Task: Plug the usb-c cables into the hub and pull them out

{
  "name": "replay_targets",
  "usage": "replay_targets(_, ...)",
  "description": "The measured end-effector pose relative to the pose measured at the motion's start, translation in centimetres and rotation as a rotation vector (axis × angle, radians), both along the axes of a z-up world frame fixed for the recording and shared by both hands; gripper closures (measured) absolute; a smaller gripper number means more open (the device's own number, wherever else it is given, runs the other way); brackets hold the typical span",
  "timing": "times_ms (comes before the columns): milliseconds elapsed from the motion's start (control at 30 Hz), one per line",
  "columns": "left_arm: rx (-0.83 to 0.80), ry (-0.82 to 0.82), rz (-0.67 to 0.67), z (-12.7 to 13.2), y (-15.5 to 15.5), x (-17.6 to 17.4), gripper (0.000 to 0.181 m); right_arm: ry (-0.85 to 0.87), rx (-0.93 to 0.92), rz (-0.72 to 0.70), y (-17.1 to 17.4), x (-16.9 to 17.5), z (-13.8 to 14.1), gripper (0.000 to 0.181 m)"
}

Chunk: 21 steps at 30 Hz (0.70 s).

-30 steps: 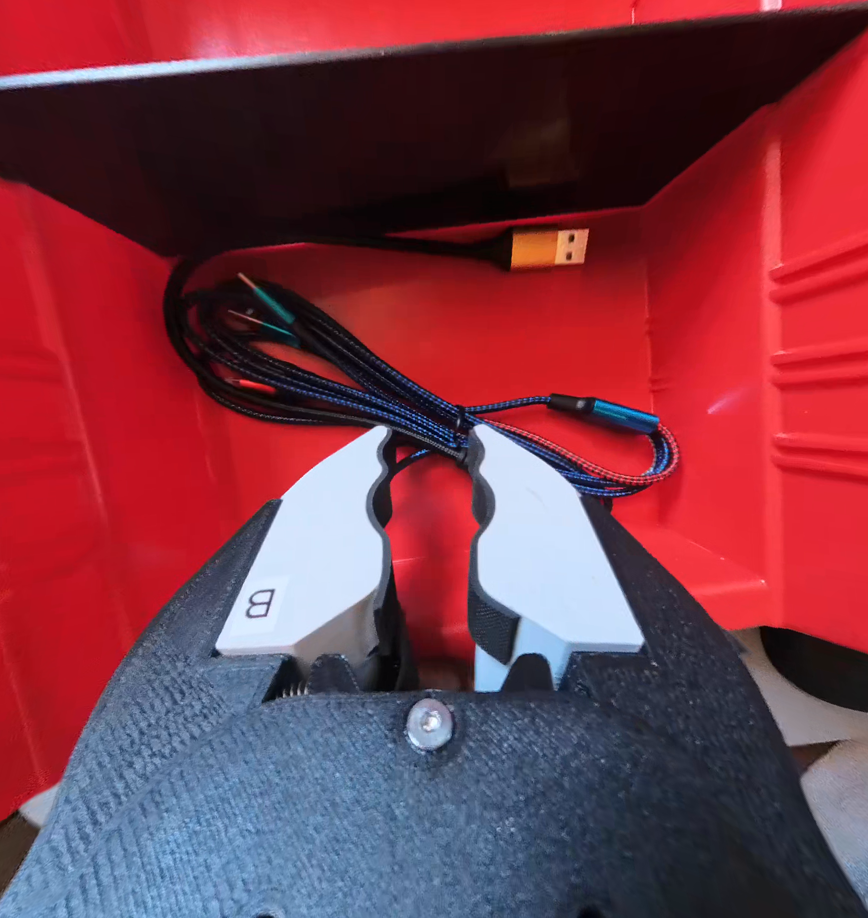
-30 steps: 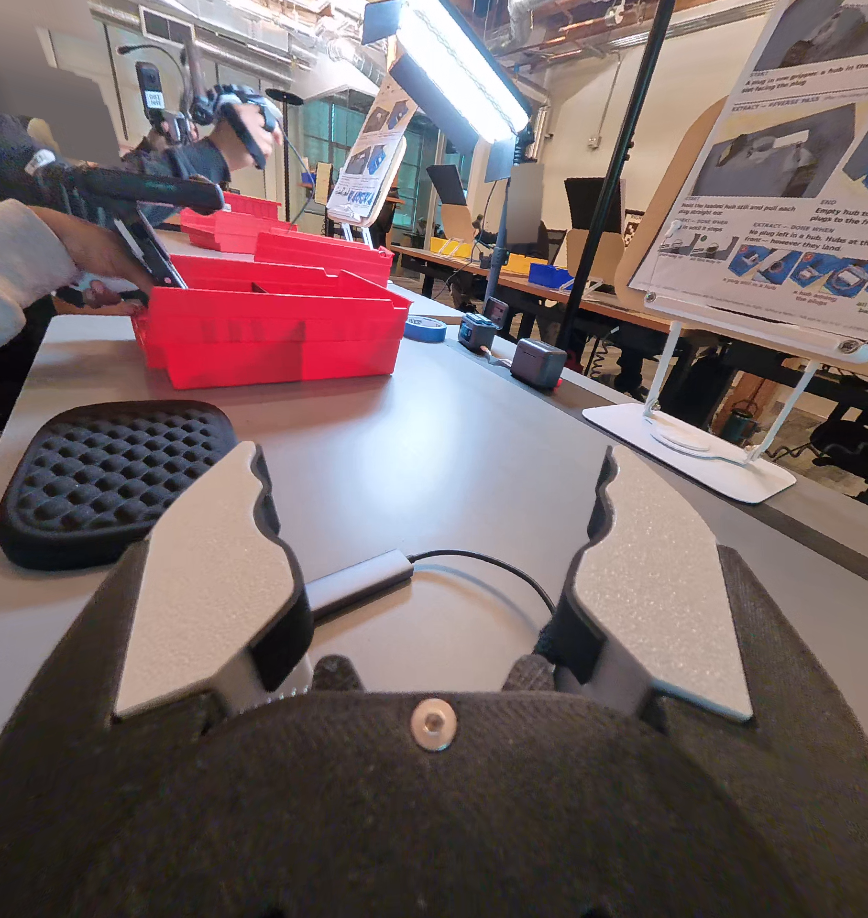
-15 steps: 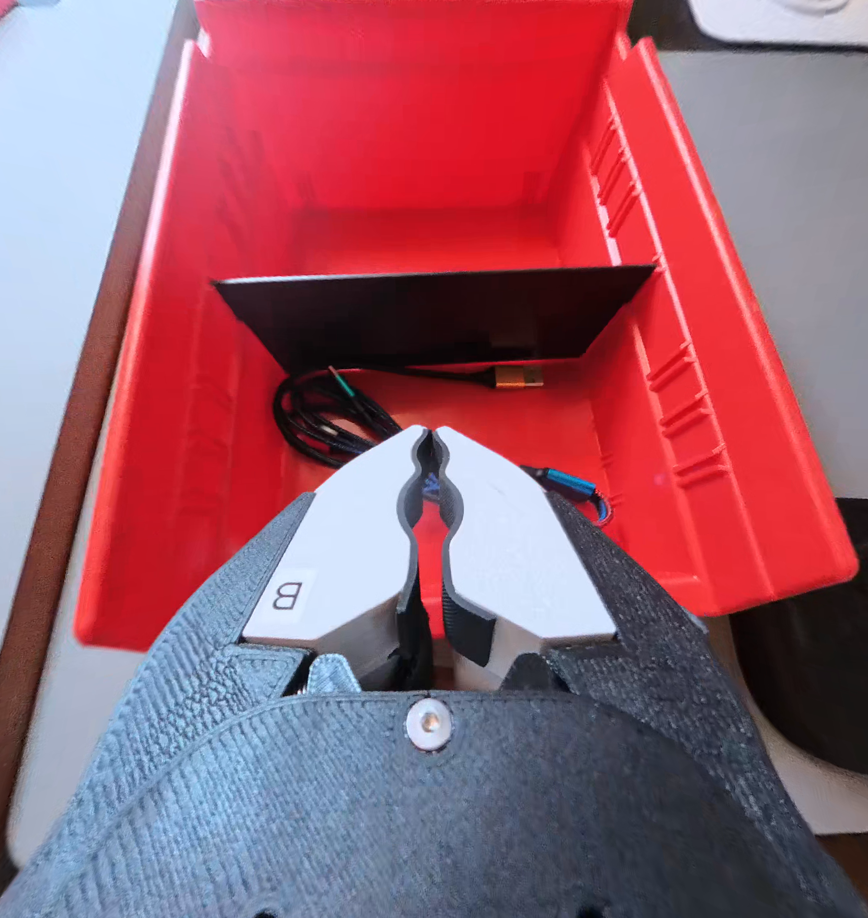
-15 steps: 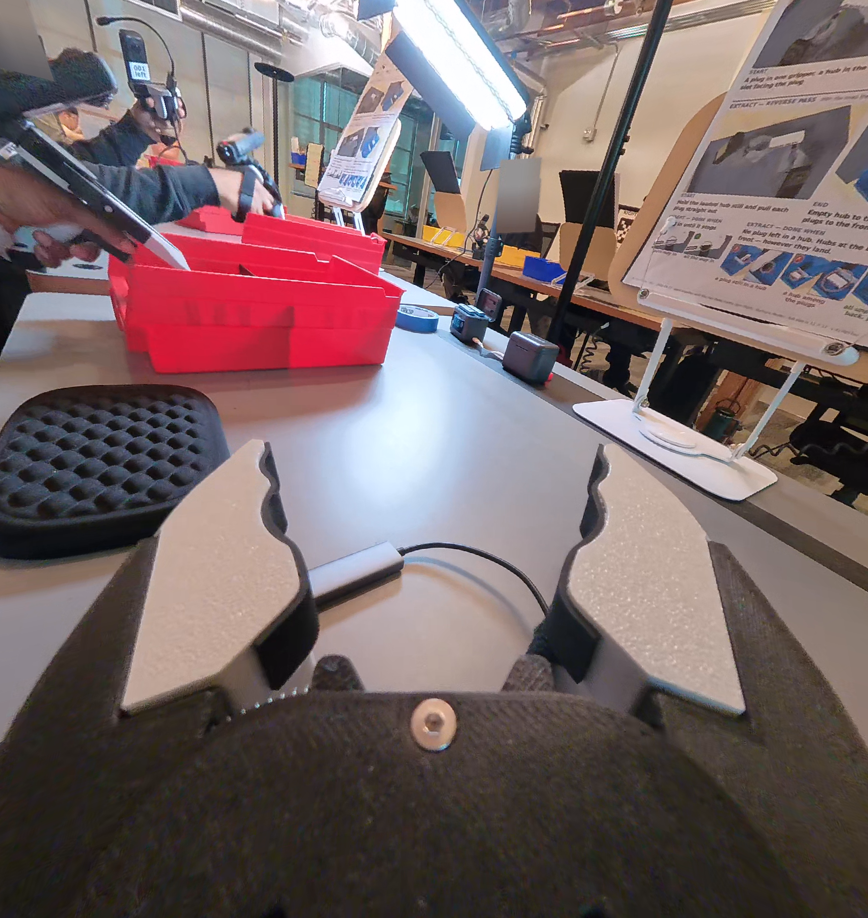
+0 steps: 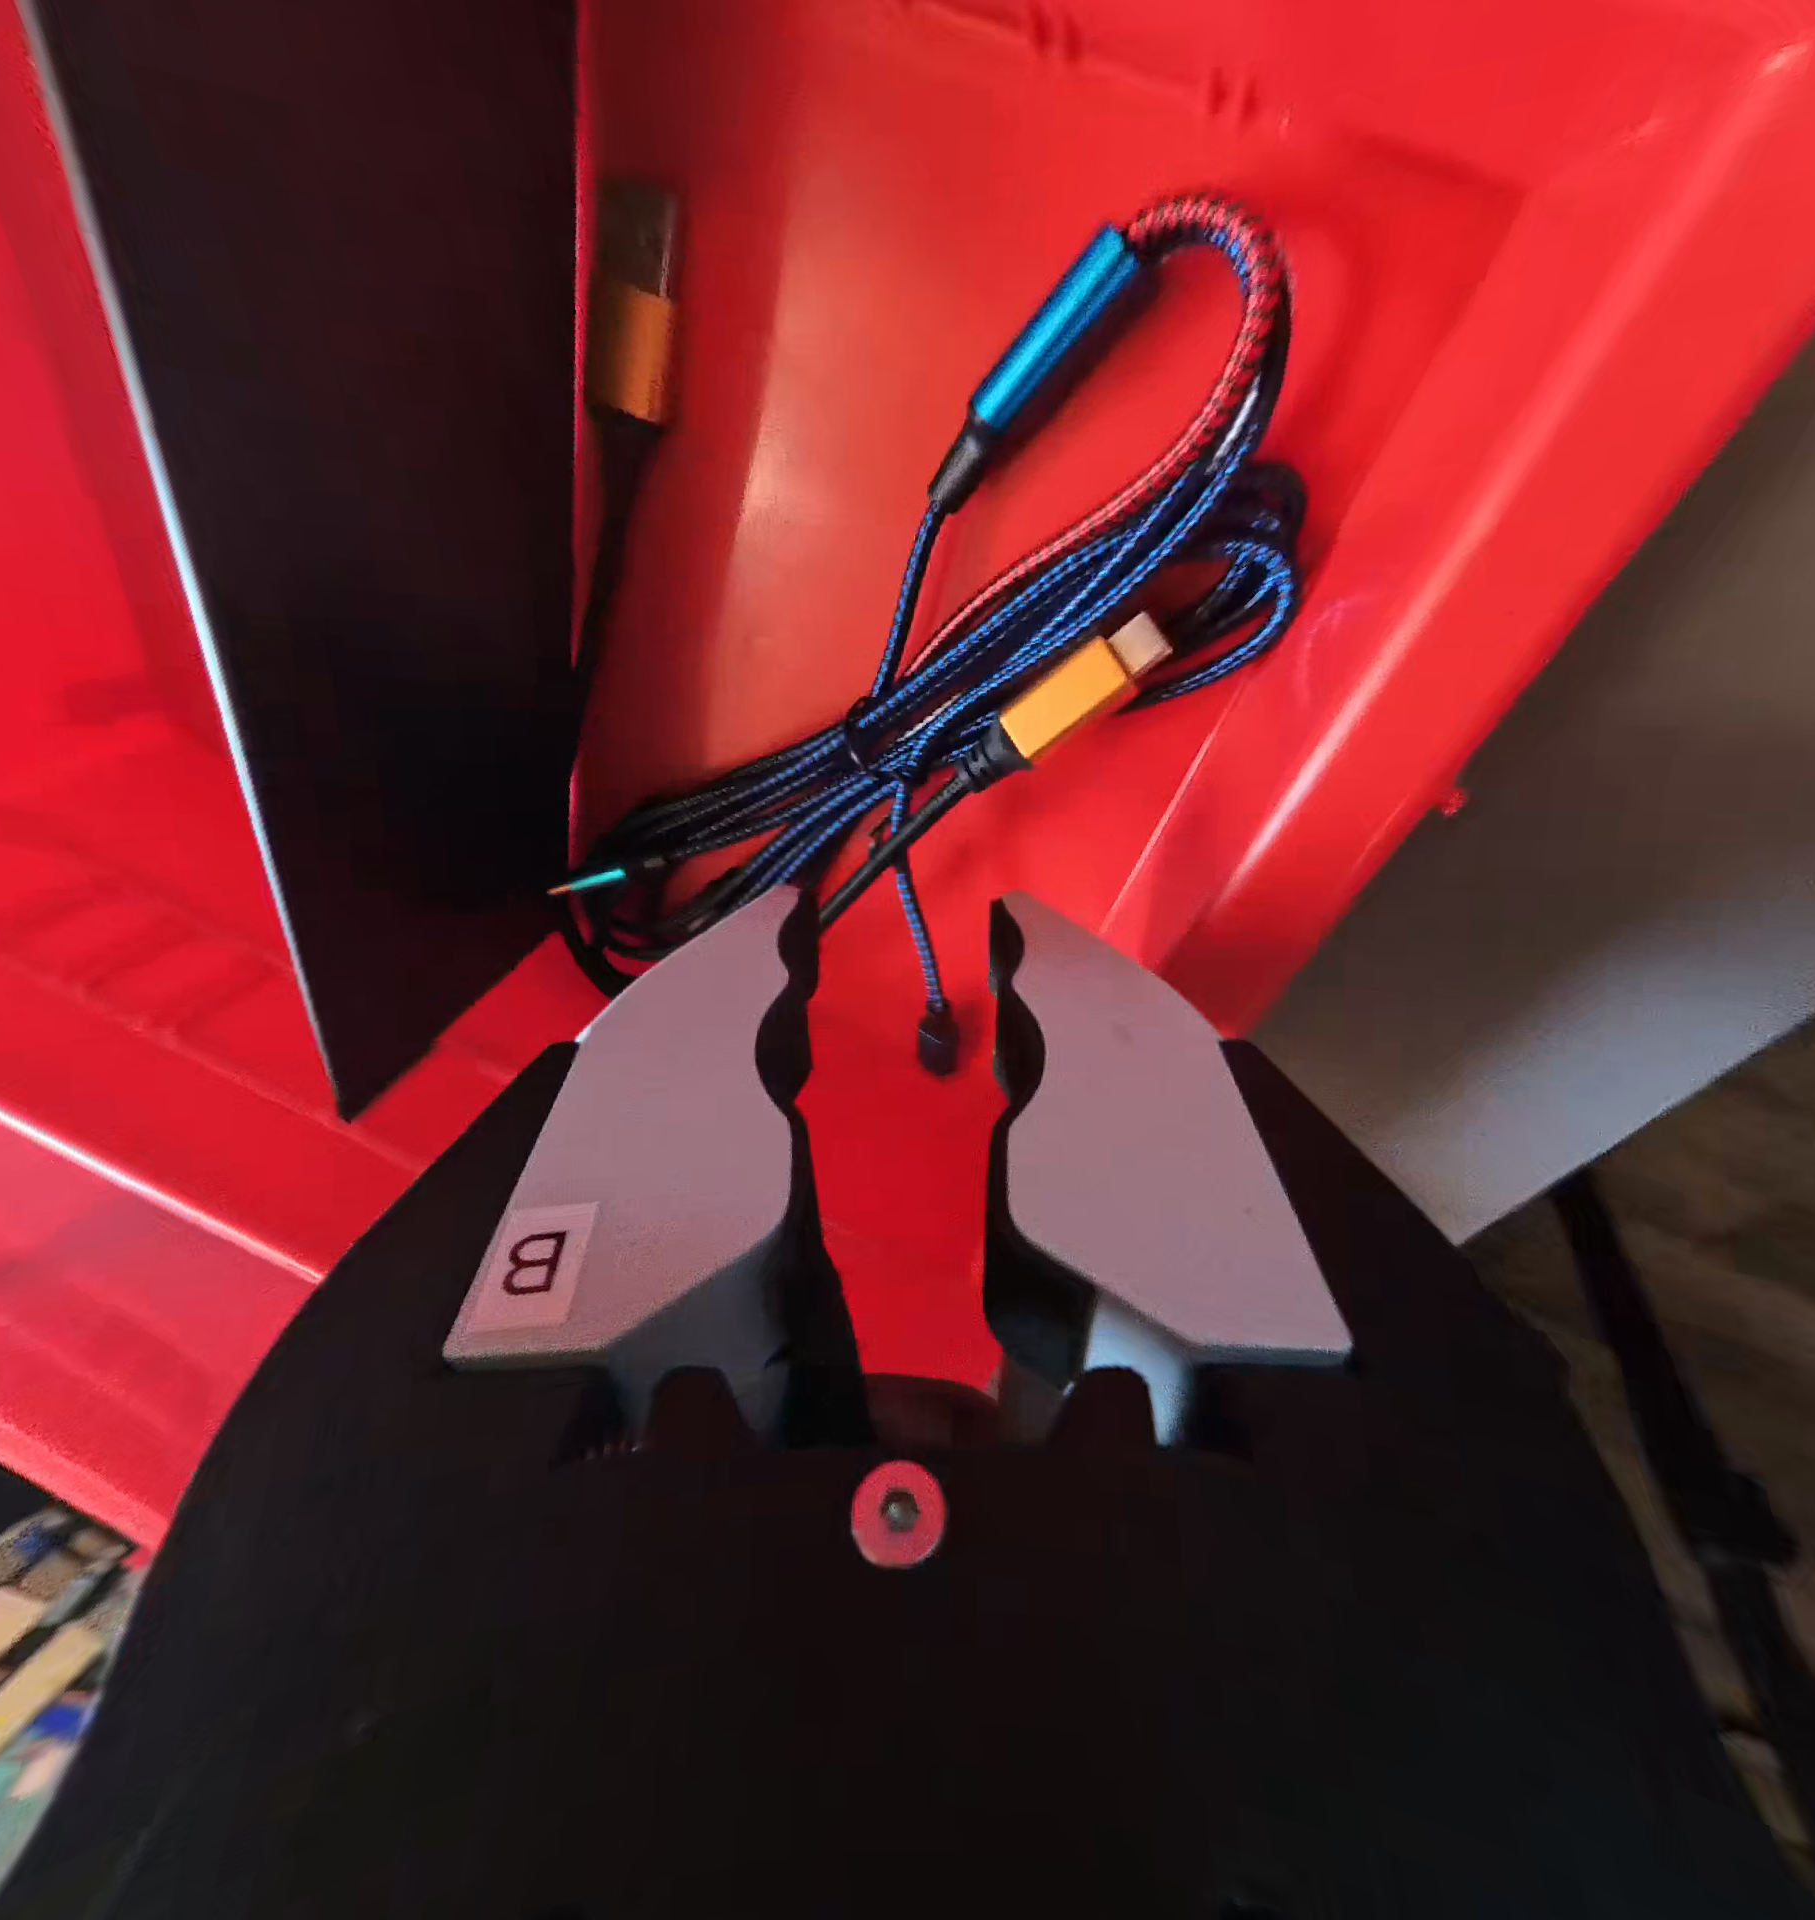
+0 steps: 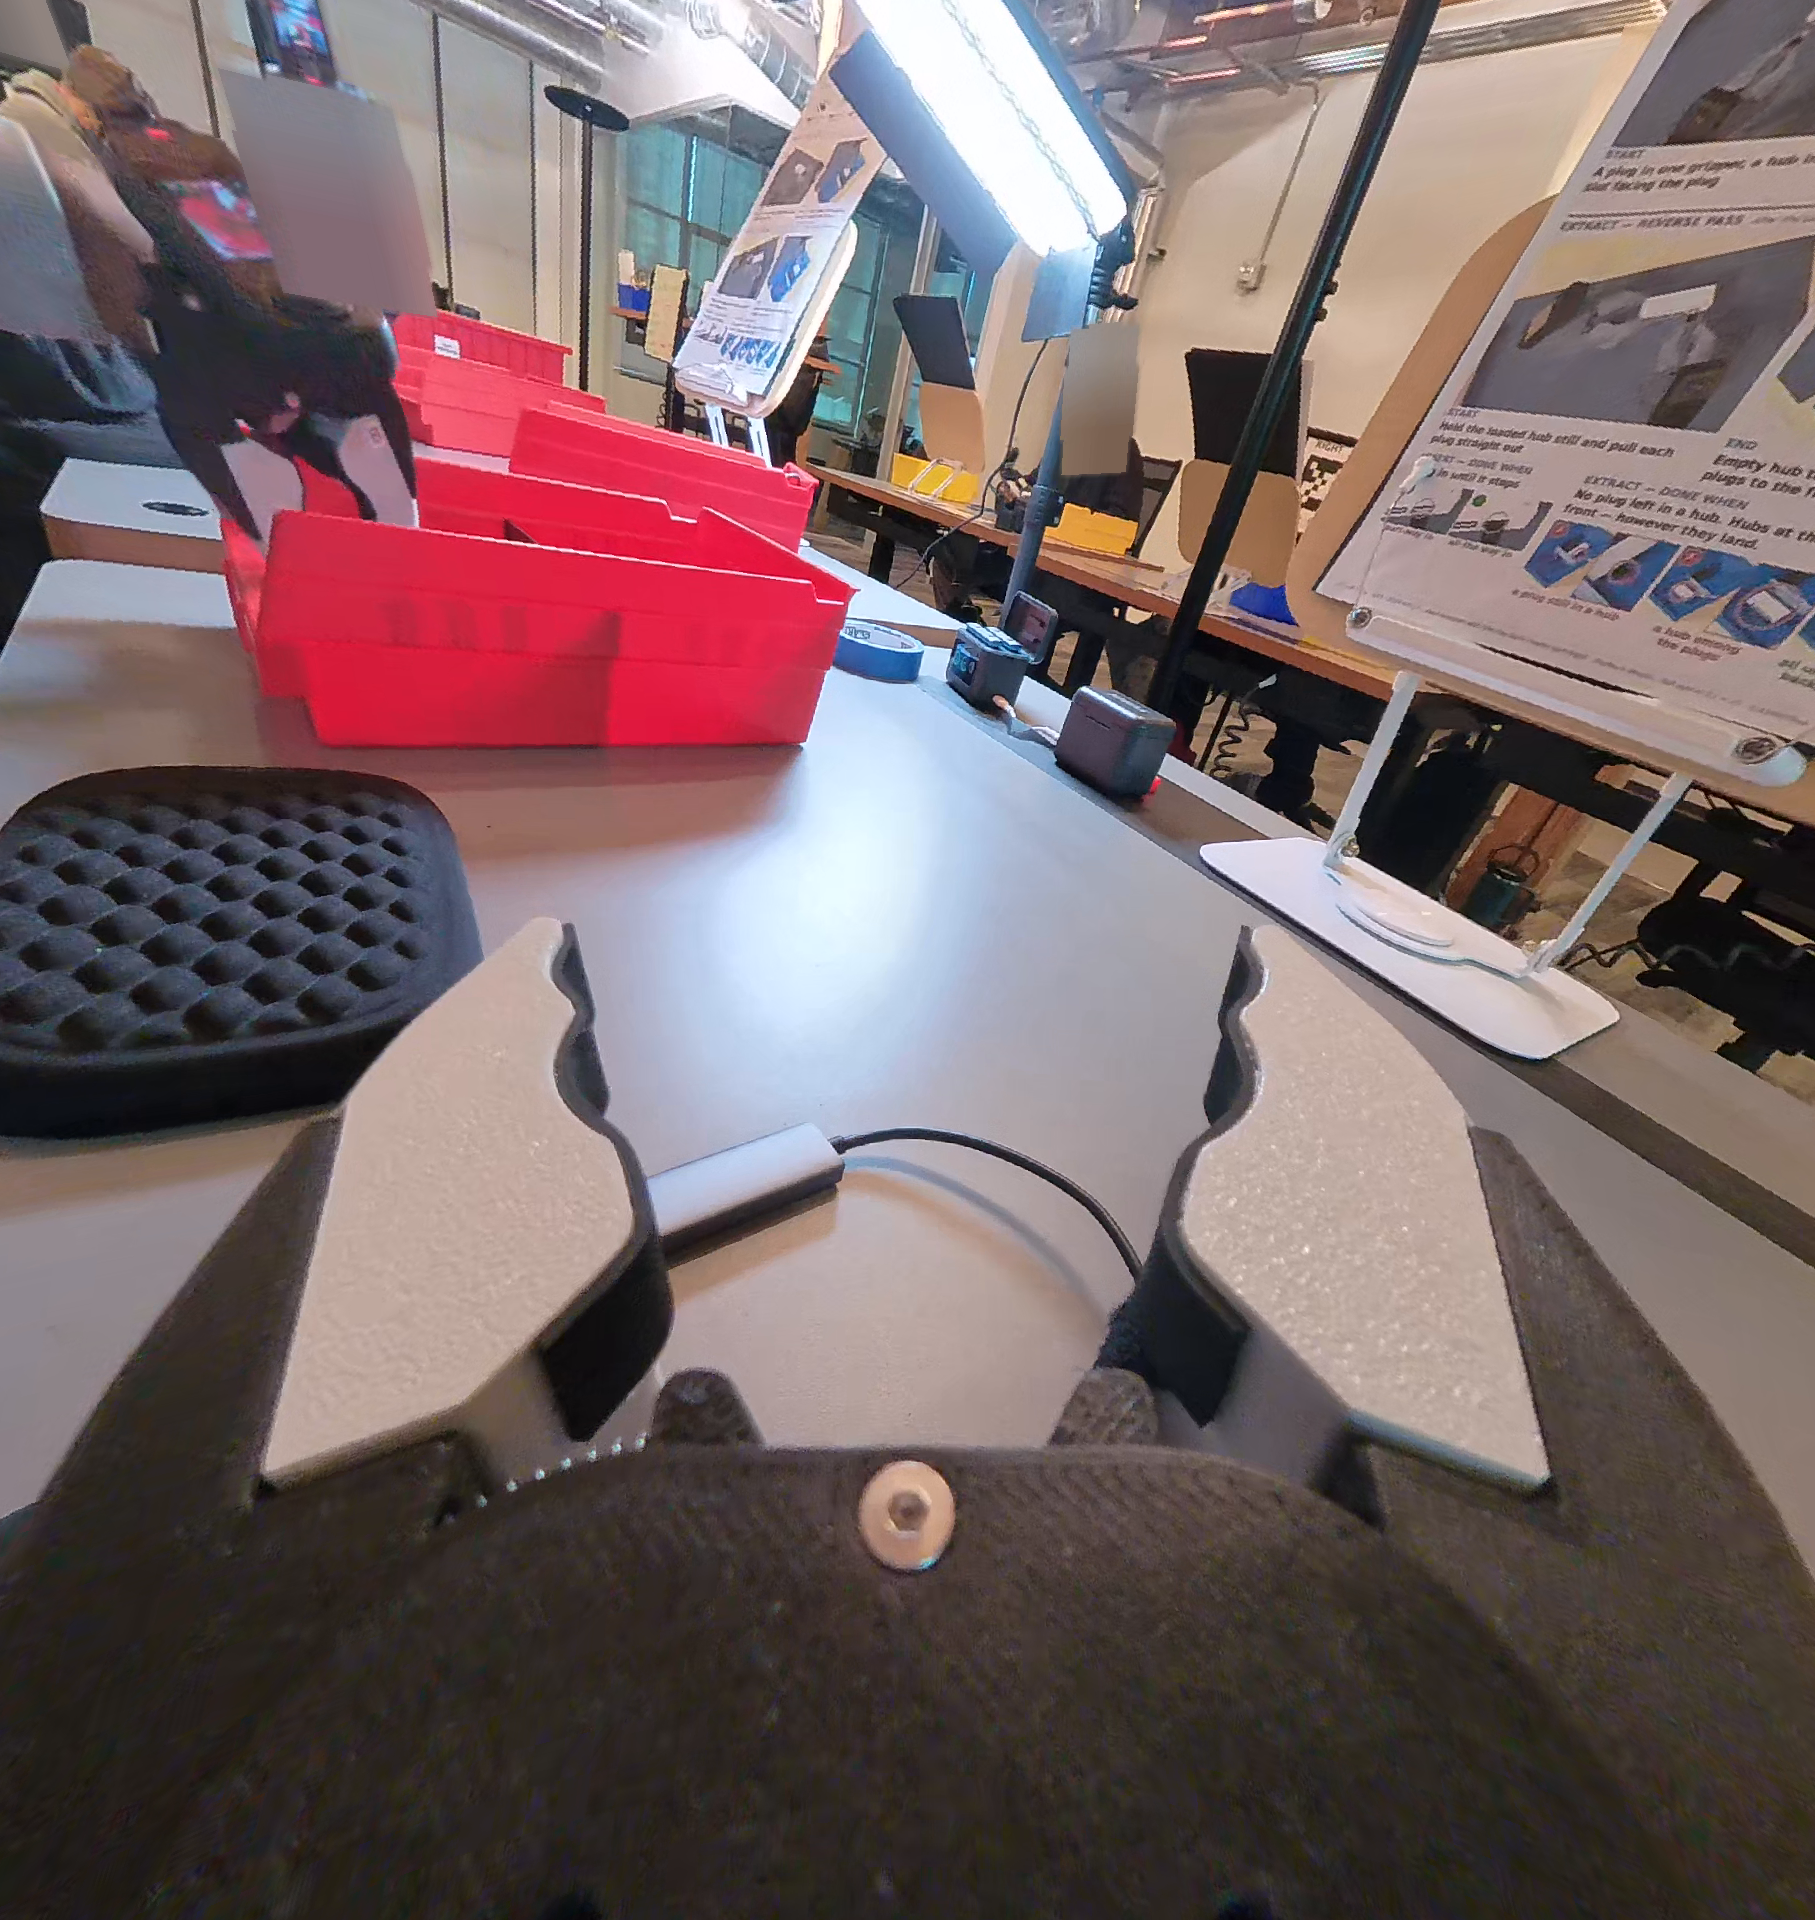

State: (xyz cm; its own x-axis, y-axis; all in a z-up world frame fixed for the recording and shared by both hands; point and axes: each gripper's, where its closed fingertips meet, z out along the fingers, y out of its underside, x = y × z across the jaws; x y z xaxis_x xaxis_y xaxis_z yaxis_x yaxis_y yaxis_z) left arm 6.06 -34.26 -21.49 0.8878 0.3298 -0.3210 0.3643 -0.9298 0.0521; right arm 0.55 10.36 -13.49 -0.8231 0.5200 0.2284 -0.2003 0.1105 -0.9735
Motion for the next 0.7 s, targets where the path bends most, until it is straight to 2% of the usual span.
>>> replay_targets(100, -0.046, 0.012, -0.056, -0.9, -0.4, -1.0, 0.153, 0.001, -0.001, 0.000, 0.0, 0.0, 0.0, 0.067)
replay_targets(233, -0.089, -0.038, -0.091, -2.4, -1.0, -0.7, 0.164, 0.002, -0.002, -0.003, 0.1, -0.1, 0.0, 0.068)
replay_targets(367, -0.058, 0.007, -0.095, -1.6, -0.7, -0.9, 0.171, 0.007, 0.011, -0.008, 0.1, -0.1, -0.1, 0.068)
replay_targets(567, -0.001, 0.101, -0.083, 1.2, -0.8, -1.2, 0.175, 0.009, 0.014, -0.008, 0.1, -0.1, -0.1, 0.069)
replay_targets(633, 0.031, 0.234, -0.062, 3.6, -0.9, -2.6, 0.177, 0.007, 0.012, -0.008, 0.1, -0.1, -0.1, 0.069)
replay_targets(700, 0.058, 0.431, 0.015, 7.3, -1.7, -4.5, 0.177, 0.007, 0.010, -0.007, 0.1, -0.1, -0.1, 0.070)
